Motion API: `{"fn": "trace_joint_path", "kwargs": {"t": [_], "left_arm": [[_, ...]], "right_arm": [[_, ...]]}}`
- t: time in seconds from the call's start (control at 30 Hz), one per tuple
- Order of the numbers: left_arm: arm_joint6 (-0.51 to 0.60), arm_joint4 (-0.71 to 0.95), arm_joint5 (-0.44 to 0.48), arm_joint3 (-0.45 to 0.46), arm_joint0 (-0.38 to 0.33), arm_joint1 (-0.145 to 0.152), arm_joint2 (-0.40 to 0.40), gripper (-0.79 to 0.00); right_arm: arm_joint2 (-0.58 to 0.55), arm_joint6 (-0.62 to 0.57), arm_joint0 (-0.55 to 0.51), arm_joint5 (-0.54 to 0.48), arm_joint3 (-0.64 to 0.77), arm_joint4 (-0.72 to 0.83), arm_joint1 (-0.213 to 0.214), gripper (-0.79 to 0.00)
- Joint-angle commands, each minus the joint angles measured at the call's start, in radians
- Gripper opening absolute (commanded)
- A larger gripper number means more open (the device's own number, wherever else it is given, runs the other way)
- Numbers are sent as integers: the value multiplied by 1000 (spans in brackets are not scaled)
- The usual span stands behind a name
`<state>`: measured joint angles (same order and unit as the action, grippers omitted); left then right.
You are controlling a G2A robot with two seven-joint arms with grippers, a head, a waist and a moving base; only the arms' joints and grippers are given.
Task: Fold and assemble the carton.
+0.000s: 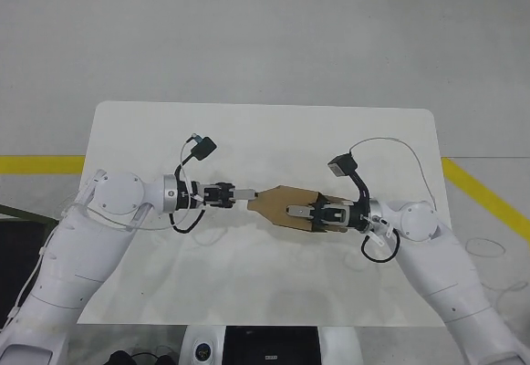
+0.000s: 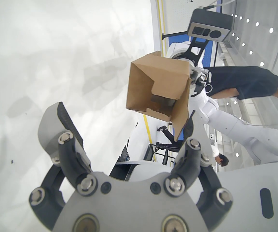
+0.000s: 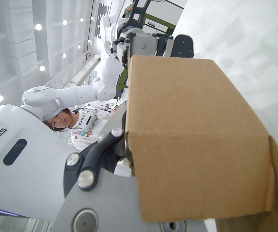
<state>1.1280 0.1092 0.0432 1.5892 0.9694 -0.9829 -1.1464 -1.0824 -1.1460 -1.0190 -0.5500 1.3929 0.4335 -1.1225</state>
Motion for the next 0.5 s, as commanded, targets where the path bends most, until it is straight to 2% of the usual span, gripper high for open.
{"fn": "trace_joint_path", "kwargs": {"t": [0.0,0.47], "left_arm": [[0,-5,-3,-7,-3,0,1,0],[0,0,-18,-15,-1,1,13,0]], "right_arm": [[1,-3,2,1,8,7,0,-785],[33,1,18,-13,27,51,-10,-785]]}}
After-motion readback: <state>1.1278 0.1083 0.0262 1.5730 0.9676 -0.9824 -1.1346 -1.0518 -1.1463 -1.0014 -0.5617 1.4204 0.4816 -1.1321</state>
